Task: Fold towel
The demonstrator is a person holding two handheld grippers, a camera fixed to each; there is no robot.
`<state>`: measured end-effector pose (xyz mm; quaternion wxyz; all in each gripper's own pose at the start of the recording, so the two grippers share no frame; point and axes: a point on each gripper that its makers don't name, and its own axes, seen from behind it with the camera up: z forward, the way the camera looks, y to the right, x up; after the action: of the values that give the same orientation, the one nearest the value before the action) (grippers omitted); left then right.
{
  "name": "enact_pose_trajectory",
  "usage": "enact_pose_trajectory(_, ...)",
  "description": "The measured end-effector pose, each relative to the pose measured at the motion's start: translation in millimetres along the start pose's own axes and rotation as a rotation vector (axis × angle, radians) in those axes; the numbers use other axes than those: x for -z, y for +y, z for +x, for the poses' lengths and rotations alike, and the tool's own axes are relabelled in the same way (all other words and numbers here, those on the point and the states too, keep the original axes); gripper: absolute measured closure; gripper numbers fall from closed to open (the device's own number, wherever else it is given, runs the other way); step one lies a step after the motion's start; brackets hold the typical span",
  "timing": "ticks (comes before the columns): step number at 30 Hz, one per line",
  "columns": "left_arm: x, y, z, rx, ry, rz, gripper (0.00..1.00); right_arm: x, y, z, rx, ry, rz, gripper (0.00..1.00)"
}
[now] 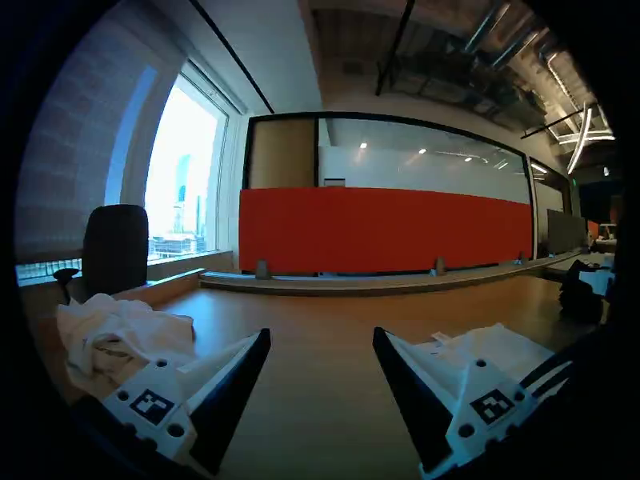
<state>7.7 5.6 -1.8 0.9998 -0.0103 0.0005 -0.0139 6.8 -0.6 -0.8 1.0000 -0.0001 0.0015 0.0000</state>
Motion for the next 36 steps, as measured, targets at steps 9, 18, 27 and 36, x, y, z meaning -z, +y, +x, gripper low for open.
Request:
enact_pose_trajectory(9,1.2,0.7,63,0.016,0.002,-0.019,0.05,6.7,-5,76,0.015,0.015,-0.003,0.0)
enact_pose_trajectory(18,8.7,-9.0,143,-0.006,-0.023,-0.013,0.05,15.0,-7,160,0.032,0.013,-0.019,0.0)
enact_pose_trajectory(27,18.8,-10.2,198,-0.026,-0.056,-0.027,0.05,26.3,-11,228,0.051,0.016,-0.015,0.0)
enact_pose_trajectory(36,20.8,-5.6,227,-0.044,-0.077,-0.052,0.05,31.2,-6,257,0.066,0.011,-0.017,0.0)
